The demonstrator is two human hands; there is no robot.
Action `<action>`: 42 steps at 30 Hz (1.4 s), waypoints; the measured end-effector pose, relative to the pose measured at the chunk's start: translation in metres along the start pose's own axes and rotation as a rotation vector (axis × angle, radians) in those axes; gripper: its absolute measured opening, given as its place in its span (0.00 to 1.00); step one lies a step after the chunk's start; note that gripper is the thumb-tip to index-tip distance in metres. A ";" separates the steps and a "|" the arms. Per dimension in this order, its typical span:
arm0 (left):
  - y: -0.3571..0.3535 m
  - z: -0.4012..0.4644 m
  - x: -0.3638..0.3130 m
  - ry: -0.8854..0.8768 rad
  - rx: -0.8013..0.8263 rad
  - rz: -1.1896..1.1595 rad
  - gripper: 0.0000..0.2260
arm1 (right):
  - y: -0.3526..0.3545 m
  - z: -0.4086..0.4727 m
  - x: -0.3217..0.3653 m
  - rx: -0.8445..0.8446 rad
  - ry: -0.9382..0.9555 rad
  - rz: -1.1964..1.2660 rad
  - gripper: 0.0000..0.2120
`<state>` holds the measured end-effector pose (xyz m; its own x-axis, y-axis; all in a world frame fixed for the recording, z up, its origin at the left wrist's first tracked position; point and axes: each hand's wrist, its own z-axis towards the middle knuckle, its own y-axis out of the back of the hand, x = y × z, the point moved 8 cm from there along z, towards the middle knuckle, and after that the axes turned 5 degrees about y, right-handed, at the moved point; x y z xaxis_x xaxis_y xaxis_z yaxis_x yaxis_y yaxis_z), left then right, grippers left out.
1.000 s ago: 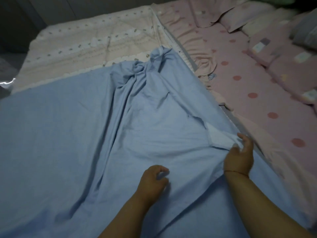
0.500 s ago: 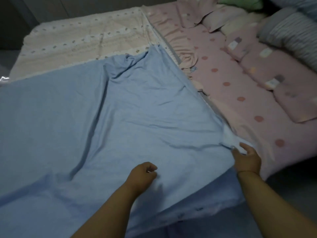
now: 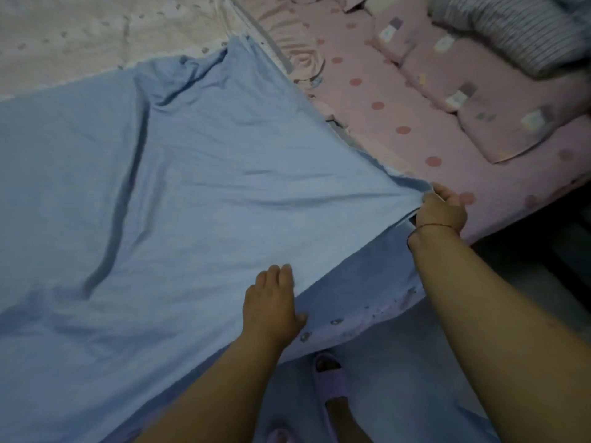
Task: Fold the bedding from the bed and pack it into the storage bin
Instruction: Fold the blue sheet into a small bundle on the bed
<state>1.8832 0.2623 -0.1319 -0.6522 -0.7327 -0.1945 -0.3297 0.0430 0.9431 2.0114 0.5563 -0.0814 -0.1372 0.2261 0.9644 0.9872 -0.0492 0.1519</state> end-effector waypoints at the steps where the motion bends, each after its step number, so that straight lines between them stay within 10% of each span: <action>1: 0.002 0.001 -0.003 -0.022 -0.067 0.038 0.35 | 0.005 0.000 0.004 -0.020 0.018 0.004 0.15; 4: 0.010 0.007 -0.002 -0.108 -0.185 0.105 0.21 | 0.031 0.002 0.000 -0.115 0.068 -0.025 0.15; 8: -0.017 -0.001 -0.005 -0.275 0.051 0.147 0.19 | 0.089 0.003 -0.053 -0.274 -0.054 -0.187 0.16; 16: -0.053 -0.004 0.003 -0.221 0.279 -0.034 0.08 | 0.083 0.025 -0.077 -0.060 -0.074 -0.571 0.16; 21: -0.040 -0.005 0.010 -0.049 0.338 -0.191 0.22 | 0.057 0.021 -0.052 -0.073 0.041 -0.998 0.27; 28: 0.020 0.010 0.072 0.178 0.199 -0.268 0.22 | -0.088 -0.035 -0.044 0.609 0.349 -1.019 0.20; 42: 0.099 -0.091 0.253 0.671 -0.012 -0.449 0.24 | -0.252 -0.250 -0.008 1.082 0.544 -1.033 0.17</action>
<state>1.7478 0.0196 -0.0627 0.0904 -0.9302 -0.3557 -0.4532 -0.3565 0.8170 1.7430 0.3236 -0.0731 -0.5334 -0.6480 0.5437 0.0129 0.6364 0.7712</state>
